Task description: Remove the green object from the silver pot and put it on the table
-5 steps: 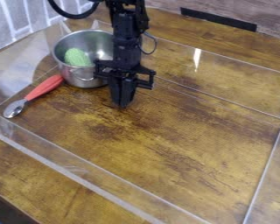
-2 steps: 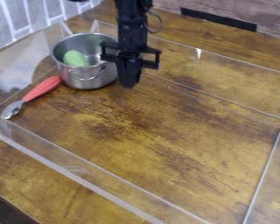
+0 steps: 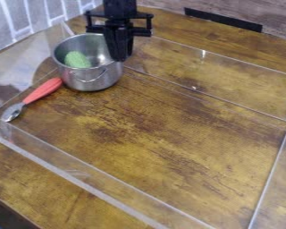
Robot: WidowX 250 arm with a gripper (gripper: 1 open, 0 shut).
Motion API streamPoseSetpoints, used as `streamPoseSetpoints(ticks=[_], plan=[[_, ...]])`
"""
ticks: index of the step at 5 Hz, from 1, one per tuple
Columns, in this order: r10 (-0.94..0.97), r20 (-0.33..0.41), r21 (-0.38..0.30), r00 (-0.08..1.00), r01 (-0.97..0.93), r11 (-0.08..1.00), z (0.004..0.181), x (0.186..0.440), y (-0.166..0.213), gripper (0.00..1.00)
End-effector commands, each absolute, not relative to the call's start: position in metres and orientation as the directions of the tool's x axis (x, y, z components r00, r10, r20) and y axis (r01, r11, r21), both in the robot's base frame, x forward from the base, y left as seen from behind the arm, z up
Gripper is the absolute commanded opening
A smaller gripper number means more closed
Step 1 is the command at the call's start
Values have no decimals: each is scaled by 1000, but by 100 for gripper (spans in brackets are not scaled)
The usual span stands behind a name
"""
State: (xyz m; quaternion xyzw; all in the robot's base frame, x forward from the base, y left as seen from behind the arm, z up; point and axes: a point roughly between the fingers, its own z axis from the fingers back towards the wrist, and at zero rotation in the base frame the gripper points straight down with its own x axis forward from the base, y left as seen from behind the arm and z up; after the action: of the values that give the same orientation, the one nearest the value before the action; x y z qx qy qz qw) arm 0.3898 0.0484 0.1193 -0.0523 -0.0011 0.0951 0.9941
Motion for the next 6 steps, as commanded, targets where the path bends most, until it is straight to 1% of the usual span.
streamPoseSetpoints(ticks=[1,2,3,4,6], plan=[[246,97,-122,964,-234,965,162,373,64,0],[285,97,-131,953,-272,953,164,364,73,0],[217,88,-146,972,-203,968,151,357,78,100],[146,82,-170,986,-131,977,138,354,81,100],[203,78,-172,976,-187,967,146,362,94,100]])
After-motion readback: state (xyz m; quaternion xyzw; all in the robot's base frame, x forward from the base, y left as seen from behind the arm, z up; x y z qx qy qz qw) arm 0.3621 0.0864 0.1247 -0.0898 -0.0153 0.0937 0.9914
